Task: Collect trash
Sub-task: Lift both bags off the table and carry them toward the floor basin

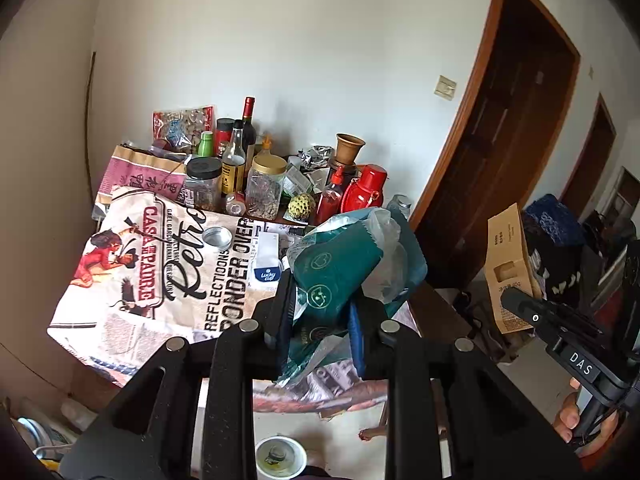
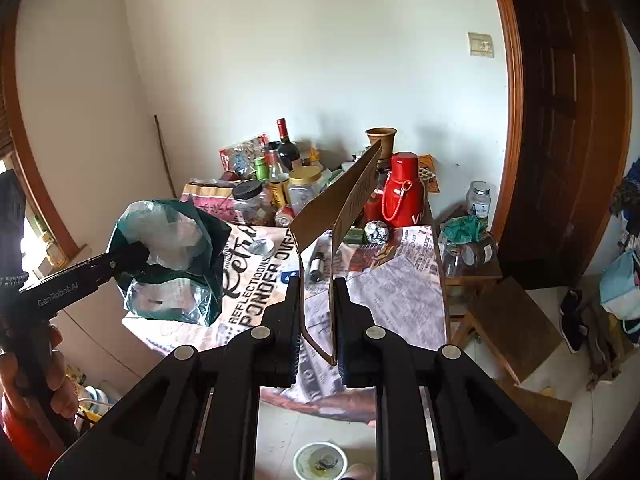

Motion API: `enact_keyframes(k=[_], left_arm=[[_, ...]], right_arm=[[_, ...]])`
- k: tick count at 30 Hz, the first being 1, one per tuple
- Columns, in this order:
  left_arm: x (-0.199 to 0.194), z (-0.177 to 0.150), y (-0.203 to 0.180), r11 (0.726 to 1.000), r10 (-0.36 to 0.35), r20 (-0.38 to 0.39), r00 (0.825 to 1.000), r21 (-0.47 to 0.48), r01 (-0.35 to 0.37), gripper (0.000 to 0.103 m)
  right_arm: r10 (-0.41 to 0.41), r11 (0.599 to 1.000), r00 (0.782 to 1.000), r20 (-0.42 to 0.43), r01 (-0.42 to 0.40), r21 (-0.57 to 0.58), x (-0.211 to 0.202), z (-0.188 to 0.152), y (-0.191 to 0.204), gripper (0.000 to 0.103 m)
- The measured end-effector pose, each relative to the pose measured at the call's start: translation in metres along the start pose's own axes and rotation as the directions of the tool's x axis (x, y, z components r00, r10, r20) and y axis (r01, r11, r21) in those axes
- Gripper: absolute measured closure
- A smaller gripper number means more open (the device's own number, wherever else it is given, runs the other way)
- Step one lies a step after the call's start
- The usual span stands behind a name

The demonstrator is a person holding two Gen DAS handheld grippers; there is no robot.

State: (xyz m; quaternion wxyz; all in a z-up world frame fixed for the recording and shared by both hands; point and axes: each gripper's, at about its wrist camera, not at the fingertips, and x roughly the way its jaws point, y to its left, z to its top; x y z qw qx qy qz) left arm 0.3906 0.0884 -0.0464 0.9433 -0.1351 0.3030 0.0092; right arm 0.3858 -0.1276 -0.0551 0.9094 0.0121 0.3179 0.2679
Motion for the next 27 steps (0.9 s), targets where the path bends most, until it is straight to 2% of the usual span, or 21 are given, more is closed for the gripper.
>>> enact_keyframes(k=[9, 14, 21, 27], left_arm=[[-0.073, -0.056, 0.030, 0.998, -0.044, -0.065, 0.997, 0.033, 0.047, 0.080], [-0.103, -0.082, 0.038, 0.997, -0.046, -0.083, 0.995, 0.058, 0.051, 0.079], [-0.114, -0.113, 0.053, 0.997, -0.054, -0.148, 0.988, 0.053, 0.062, 0.079], [-0.096, -0.140, 0.064, 0.999, -0.027, -0.221, 0.975, 0.021, 0.033, 0.079]], right_arm=[[-0.035, 0.998, 0.998, -0.042, 0.037, 0.042, -0.039, -0.057, 0.065, 0.090], [-0.047, 0.998, 0.996, -0.071, 0.050, 0.047, -0.058, -0.084, 0.093, 0.090], [-0.050, 0.997, 0.990, -0.130, 0.058, 0.056, -0.067, -0.112, 0.115, 0.090], [-0.040, 0.998, 0.975, -0.216, 0.049, 0.034, -0.047, -0.135, 0.115, 0.090]])
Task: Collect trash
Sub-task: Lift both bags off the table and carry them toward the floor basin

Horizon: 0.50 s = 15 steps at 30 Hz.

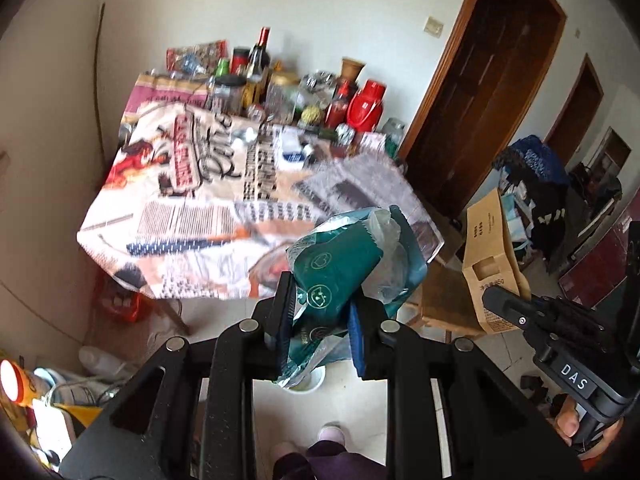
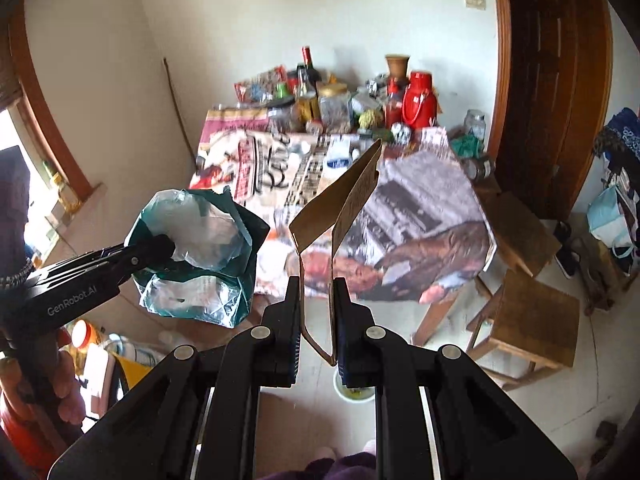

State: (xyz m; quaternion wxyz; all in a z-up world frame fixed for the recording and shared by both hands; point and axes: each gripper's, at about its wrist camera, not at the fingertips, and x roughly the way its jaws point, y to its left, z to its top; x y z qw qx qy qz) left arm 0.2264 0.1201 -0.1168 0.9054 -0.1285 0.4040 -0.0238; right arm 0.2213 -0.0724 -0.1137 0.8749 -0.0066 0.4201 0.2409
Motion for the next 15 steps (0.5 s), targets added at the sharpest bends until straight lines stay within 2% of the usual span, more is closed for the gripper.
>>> enact_keyframes(k=[8, 15], left_arm=[[0.074, -0.040, 0.012, 0.998, 0.042, -0.153, 0.987, -0.041, -0.049, 0.079], [0.171, -0.098, 0.017, 0.993, 0.070, -0.290, 0.954, -0.068, -0.093, 0.079]], right_arm=[[0.026, 1.000, 0.989, -0.146, -0.025, 0.009, 0.062, -0.037, -0.024, 0.090], [0.049, 0.999, 0.963, -0.264, -0.042, 0.030, 0.143, -0.082, -0.054, 0.090]])
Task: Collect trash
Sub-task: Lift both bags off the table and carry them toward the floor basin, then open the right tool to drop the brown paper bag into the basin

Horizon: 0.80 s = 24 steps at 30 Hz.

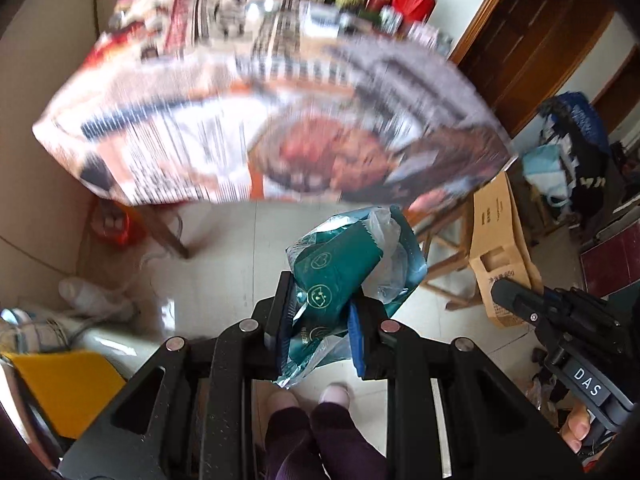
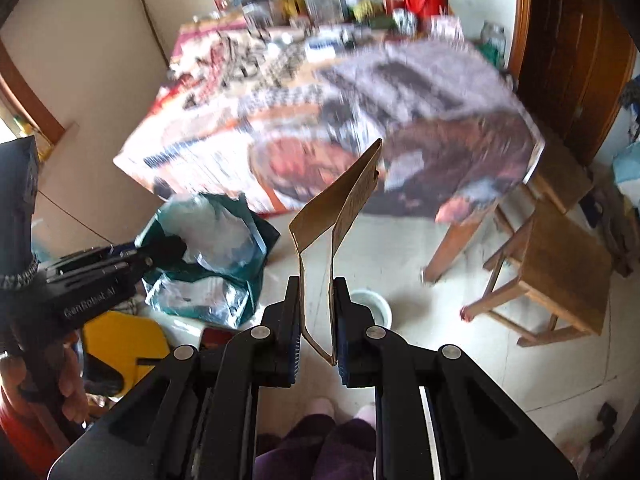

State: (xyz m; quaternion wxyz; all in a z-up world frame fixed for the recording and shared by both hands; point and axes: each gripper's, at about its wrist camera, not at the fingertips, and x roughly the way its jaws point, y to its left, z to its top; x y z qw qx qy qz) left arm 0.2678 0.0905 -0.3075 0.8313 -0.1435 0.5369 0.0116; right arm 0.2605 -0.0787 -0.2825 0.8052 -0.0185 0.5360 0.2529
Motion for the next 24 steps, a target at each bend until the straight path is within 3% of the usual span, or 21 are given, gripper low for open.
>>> enact_keyframes(k=[12, 24], left_arm=[[0.194, -0.065, 0.031, 0.995, 0.040, -0.195, 0.980, -0.079, -0.056, 0.079], [0.334, -0.117, 0.087, 0.978, 0.076, -0.255, 0.964, -0.169, -0.122, 0.079]], right_arm=[[0.036, 0.999, 0.985, -0.172, -0.030, 0.034, 0.167, -0.056, -0.059, 0.090], [0.053, 0.999, 0.971, -0.232, -0.050, 0.016, 0.303, -0.095, -0.086, 0.086]])
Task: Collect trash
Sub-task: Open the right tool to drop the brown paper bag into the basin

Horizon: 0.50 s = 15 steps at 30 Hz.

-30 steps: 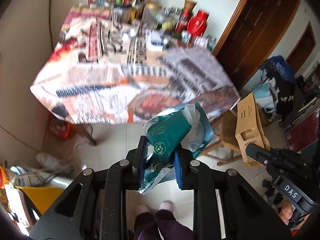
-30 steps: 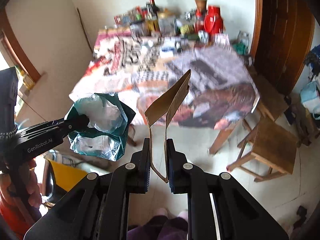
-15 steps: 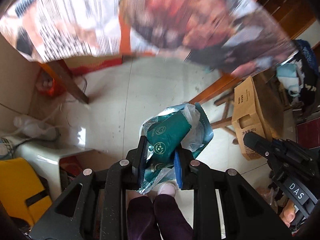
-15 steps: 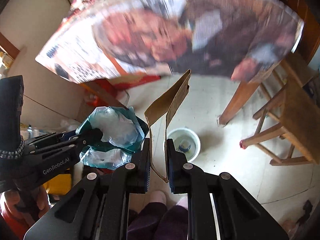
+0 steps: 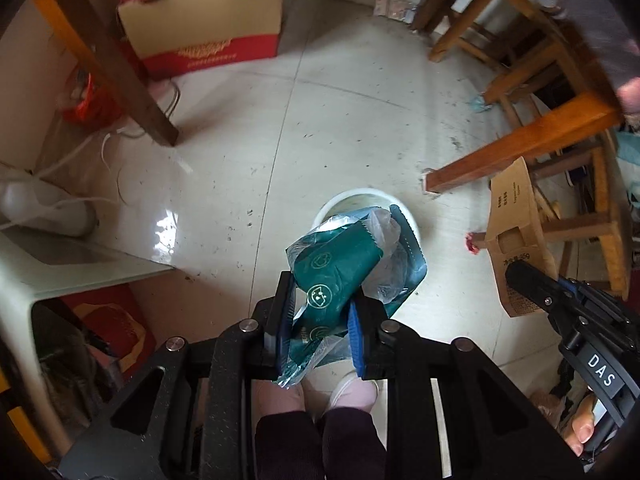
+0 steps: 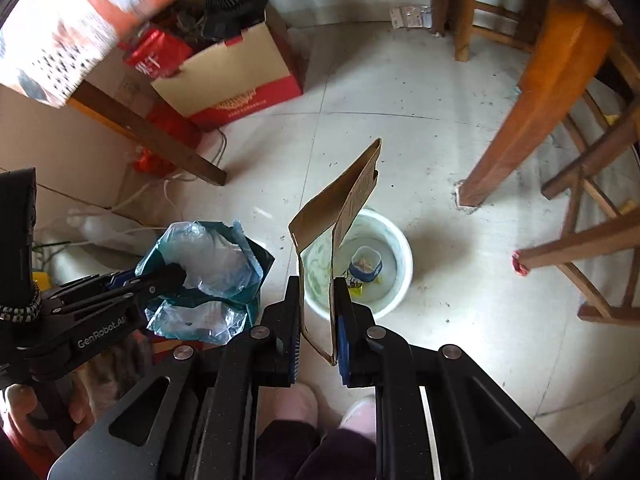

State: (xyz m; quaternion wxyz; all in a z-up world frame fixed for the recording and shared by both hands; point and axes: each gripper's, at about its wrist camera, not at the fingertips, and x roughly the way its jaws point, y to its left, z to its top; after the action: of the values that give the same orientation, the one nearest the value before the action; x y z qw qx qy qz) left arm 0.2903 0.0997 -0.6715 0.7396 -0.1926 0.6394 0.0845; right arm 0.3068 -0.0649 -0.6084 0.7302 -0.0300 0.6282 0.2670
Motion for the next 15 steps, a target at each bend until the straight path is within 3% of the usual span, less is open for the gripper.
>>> enact_keyframes(k=[3, 6, 15], left_arm=[[0.021, 0.002, 0.006, 1.000, 0.001, -0.008, 1.000, -0.018, -0.001, 0.079], [0.034, 0.004, 0.008, 1.000, 0.005, -0.010, 1.000, -0.020, -0.005, 0.079], [0.061, 0.015, -0.009, 1.000, -0.022, -0.033, 0.999, -0.002, 0.022, 0.079]], right_arm=[[-0.002, 1.000, 1.000, 0.014, 0.002, -0.016, 0.018, 0.001, -0.003, 0.083], [-0.038, 0.999, 0.999, -0.025, 0.037, -0.020, 0.038, 0.002, -0.006, 0.064], [-0.047, 0.999, 0.998, -0.034, 0.048, 0.024, 0.037, -0.002, -0.023, 0.064]])
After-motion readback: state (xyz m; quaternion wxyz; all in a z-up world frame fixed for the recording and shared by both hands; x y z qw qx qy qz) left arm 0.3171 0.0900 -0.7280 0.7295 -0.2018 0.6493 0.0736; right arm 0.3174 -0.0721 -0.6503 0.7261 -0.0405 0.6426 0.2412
